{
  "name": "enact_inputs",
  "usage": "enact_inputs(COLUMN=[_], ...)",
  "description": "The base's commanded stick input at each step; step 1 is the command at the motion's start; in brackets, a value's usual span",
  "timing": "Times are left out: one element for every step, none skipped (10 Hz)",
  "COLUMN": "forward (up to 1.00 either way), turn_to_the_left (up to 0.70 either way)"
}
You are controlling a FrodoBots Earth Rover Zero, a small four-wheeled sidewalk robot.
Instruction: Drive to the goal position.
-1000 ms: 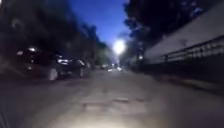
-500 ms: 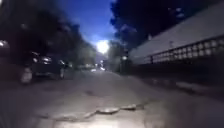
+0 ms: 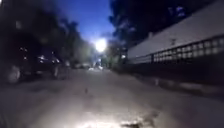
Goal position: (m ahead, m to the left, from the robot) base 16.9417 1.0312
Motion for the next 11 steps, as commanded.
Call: enact_inputs(forward=[0.85, 0.85, 0.85, 0.85, 0.85, 0.85, 0.85, 0.85, 0.85, 0.85, 0.85], turn_to_the_left=[0.0, 0.0, 0.0, 0.0, 0.0, 0.0, 0.0, 0.0, 0.0, 0.0, 0.0])
